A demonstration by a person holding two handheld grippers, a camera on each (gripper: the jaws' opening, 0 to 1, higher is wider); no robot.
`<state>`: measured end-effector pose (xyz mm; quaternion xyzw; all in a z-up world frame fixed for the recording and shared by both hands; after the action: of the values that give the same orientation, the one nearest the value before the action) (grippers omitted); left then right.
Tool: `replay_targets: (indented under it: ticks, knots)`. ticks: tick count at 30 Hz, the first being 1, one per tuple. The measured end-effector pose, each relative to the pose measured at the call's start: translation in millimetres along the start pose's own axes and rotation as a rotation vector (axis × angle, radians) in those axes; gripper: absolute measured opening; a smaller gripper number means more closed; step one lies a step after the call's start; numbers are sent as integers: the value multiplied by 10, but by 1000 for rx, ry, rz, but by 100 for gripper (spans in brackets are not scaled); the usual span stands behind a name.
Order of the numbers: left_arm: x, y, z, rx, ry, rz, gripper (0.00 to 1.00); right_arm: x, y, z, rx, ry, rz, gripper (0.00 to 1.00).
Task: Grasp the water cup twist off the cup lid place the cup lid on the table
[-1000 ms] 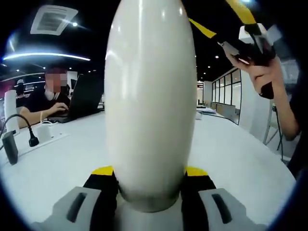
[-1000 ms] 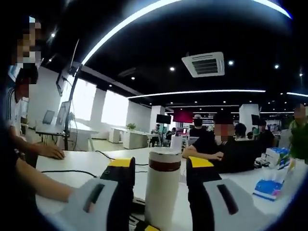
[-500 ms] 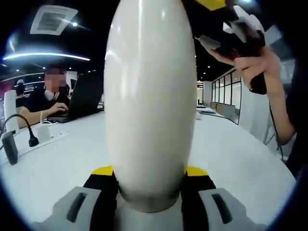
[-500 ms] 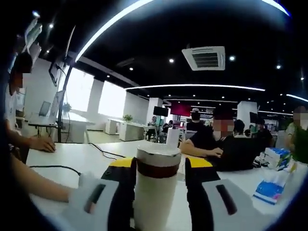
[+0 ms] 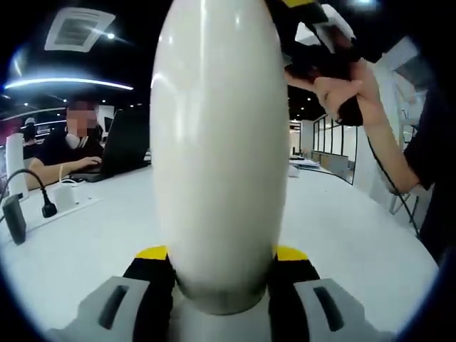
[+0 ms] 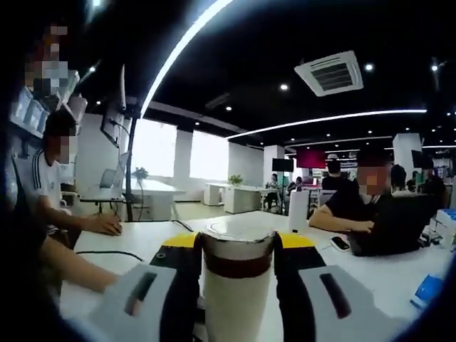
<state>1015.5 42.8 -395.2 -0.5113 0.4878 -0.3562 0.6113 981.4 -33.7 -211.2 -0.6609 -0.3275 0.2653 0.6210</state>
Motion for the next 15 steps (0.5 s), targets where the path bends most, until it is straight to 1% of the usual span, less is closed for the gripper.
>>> replay_targets:
  ticks: [2, 3, 4, 5, 6, 9, 13, 15]
  knots:
    - [2, -8, 8, 3, 2, -4, 54, 0, 10, -49, -3, -51, -8, 43]
    - [3, -8, 6, 3, 2, -3, 54, -4, 21, -82, 7, -104, -24, 43]
    - [4, -9, 5, 4, 2, -4, 54, -6, 24, -92, 14, -118, -27, 43]
    - [5, -10, 3, 4, 3, -4, 54, -11, 35, -125, 33, -152, -38, 43]
    - [5, -10, 3, 4, 4, -4, 54, -18, 48, -156, 60, -207, -53, 43]
    - [3, -8, -4, 4, 6, -5, 54, -27, 73, -230, 81, -307, -80, 43]
    - [-3, -5, -20, 5, 6, -6, 54, -4, 83, -301, 102, -422, -78, 43]
    - [-3, -4, -12, 5, 6, -6, 54, 22, 83, -315, 108, -467, -74, 43]
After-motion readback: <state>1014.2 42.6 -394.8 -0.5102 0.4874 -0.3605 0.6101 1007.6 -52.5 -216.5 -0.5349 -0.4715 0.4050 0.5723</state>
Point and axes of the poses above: the point that each gripper's makers call its tool centre point, and the gripper's own axes: x roughly forward along the fingers, z roughly to its left, y roughly out of its underside, the point moved 7 cm from there along -x, roughly backward along the fingers, and after that the axes turned 1 degree about z, right-handed, at the moved point
